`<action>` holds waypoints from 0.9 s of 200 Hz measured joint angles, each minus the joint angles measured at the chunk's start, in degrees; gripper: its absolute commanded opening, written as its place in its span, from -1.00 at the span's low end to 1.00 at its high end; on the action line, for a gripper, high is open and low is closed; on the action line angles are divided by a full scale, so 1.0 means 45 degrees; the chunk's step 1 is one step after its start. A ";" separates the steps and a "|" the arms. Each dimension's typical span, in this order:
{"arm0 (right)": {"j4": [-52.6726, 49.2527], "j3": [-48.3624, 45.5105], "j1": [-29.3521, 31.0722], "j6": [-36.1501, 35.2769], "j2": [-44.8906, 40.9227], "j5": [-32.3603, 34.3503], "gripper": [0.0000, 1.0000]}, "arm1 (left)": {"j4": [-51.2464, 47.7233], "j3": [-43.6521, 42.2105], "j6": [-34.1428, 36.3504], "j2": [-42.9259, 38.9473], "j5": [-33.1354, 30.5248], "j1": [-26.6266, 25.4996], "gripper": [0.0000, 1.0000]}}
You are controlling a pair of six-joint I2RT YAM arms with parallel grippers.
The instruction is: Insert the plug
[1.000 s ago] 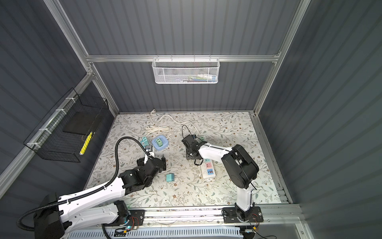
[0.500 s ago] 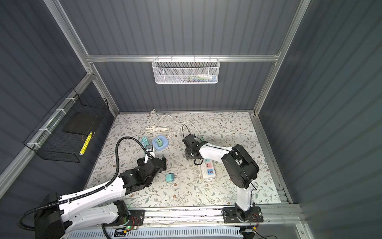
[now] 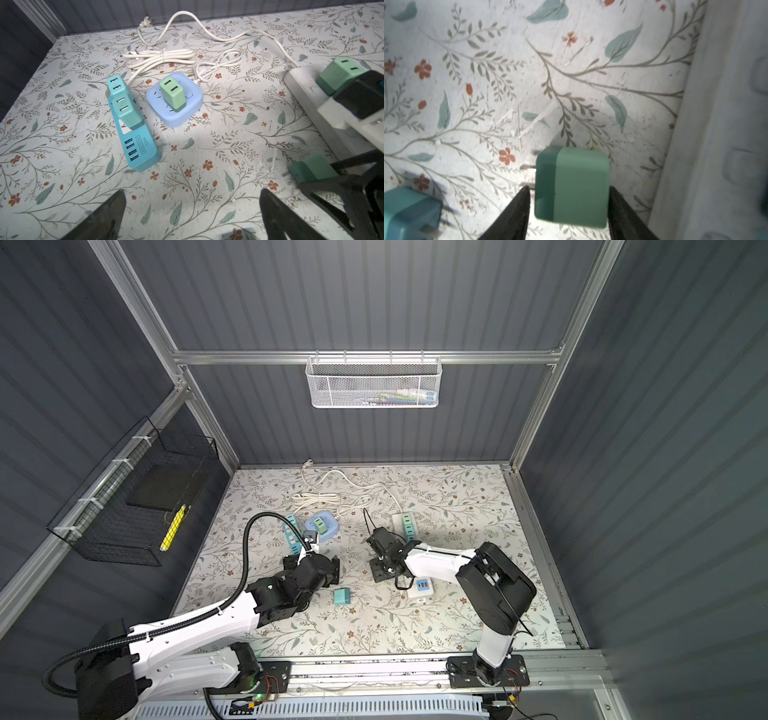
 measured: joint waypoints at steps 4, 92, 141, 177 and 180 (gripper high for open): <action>-0.0039 -0.0044 -0.0005 -0.0063 -0.0078 -0.0019 0.29 | 0.0039 0.0097 0.0073 0.0151 0.0107 0.0024 1.00; 0.0413 -0.1579 -0.0903 0.0151 -0.5503 0.0228 0.33 | 0.0204 0.2948 0.2584 0.3599 0.3886 0.0573 0.98; 0.2832 -0.5217 -0.3730 0.0991 -0.9063 0.0107 0.55 | -0.1462 0.6810 0.4619 0.6883 0.6654 0.0724 0.87; 0.3109 -0.5047 -0.4736 0.1175 -0.9058 -0.1127 0.55 | -0.3225 0.8208 0.6285 0.8160 0.7689 0.0724 0.73; 0.3162 -0.5047 -0.4862 0.1195 -0.9029 -0.1302 0.54 | -0.3424 0.8281 0.6441 0.8291 0.7747 0.0724 0.72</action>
